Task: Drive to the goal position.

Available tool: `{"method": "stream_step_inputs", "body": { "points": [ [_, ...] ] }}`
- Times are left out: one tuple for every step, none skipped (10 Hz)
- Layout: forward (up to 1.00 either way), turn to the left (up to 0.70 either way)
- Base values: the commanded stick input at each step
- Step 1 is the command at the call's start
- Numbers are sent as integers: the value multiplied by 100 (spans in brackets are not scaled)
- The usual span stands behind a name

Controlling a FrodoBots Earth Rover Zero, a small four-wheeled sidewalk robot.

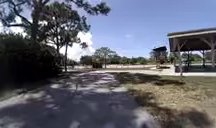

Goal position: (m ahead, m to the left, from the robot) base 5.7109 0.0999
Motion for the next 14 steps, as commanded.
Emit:
{"method": "stream_step_inputs", "body": {
  "points": [
    [50,25],
    [50,25],
    [50,25],
    [50,25],
    [50,25],
    [50,10],
    [50,0],
    [50,0],
    [50,0],
    [50,0],
    [50,6],
    [50,25],
    [50,25],
    [50,25]
  ]
}}
